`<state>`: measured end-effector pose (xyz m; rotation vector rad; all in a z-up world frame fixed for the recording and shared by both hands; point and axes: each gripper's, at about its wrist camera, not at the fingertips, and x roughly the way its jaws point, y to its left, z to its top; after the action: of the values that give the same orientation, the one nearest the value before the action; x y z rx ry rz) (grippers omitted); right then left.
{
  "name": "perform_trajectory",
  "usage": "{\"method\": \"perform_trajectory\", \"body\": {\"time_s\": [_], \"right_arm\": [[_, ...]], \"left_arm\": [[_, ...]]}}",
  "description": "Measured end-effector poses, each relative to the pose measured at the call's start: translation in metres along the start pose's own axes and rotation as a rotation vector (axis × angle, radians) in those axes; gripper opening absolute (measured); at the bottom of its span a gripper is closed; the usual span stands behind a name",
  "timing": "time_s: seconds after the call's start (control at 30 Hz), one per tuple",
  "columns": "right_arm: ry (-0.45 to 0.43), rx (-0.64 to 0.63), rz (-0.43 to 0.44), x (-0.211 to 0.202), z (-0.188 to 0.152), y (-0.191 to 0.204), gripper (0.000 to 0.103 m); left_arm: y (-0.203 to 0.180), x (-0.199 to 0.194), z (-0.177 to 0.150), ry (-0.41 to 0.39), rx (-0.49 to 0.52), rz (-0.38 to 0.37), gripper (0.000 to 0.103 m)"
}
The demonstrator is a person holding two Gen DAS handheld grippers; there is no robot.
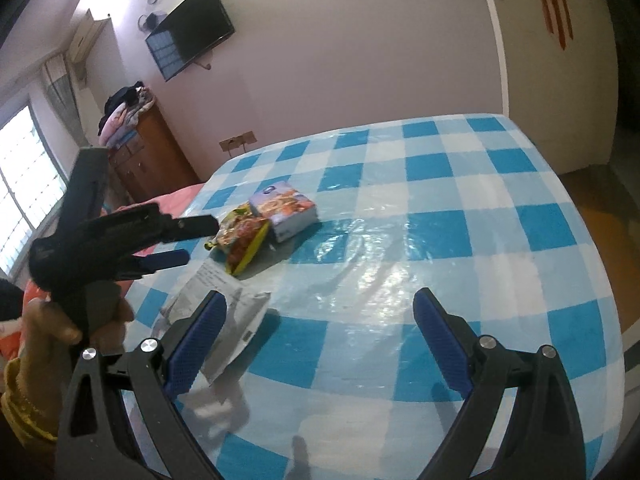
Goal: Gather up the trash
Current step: 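Lower the left tool onto the yellow snack bag and close it, then hold the yellow bag in the left tool while the right tool grasps the purple tissue pack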
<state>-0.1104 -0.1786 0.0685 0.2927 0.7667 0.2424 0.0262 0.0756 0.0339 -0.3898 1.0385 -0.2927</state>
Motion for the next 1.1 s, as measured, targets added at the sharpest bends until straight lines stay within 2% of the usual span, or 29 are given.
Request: {"method": "perform_trajectory", "body": {"time_s": [0.07, 0.37, 0.43, 0.53, 0.8, 1.1], "right_arm": [[-0.001, 0.008, 0.005, -0.001, 0.001, -0.005, 0.093], [0.013, 0.032, 0.015, 0.005, 0.005, -0.02, 0.093], [0.02, 0.033, 0.017, 0.007, 0.005, -0.021, 0.093], [0.03, 0.033, 0.018, 0.009, 0.007, -0.021, 0.093], [0.076, 0.037, 0.016, 0.023, 0.014, -0.018, 0.093], [0.15, 0.017, 0.034, 0.054, 0.024, -0.006, 0.093]], "left_arm": [[0.0, 0.01, 0.006, 0.01, -0.03, 0.006, 0.082], [0.001, 0.034, 0.025, 0.017, -0.075, 0.062, 0.08], [0.0, 0.038, 0.027, 0.019, -0.076, 0.068, 0.077], [-0.003, 0.043, 0.03, 0.018, -0.052, 0.087, 0.069], [-0.018, 0.051, 0.031, 0.007, 0.029, 0.159, 0.058], [-0.006, 0.043, 0.03, -0.003, 0.001, 0.098, 0.048]]}}
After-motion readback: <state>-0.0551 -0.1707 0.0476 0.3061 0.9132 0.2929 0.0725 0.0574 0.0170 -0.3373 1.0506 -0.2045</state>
